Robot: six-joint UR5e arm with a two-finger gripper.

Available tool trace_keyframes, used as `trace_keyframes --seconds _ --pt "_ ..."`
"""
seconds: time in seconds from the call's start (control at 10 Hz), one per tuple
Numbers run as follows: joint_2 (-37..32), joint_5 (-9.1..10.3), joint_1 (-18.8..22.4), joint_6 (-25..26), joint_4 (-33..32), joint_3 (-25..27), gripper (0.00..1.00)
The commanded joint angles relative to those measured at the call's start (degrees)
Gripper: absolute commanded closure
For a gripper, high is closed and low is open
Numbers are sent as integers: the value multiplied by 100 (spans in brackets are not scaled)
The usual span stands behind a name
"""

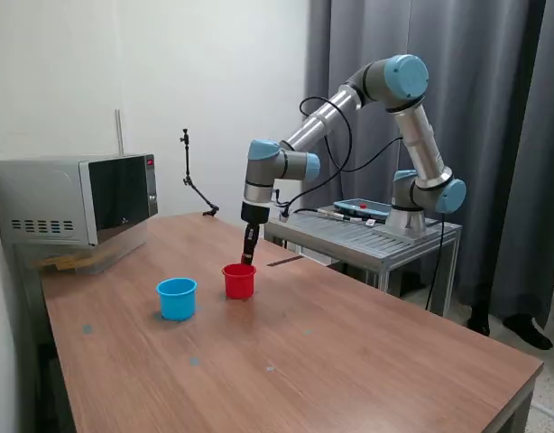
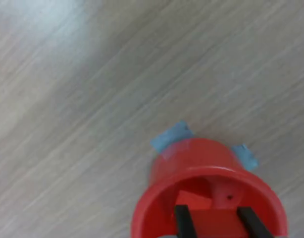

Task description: Place red objects in the red bin, and blue objects in the blue bin.

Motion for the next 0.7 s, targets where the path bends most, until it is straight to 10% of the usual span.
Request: trace_keyframes --seconds 0.0,0.6 --pt "-24 6 -29 9 0 37 100" --pt "-24 50 -38 -18 0 -85 100"
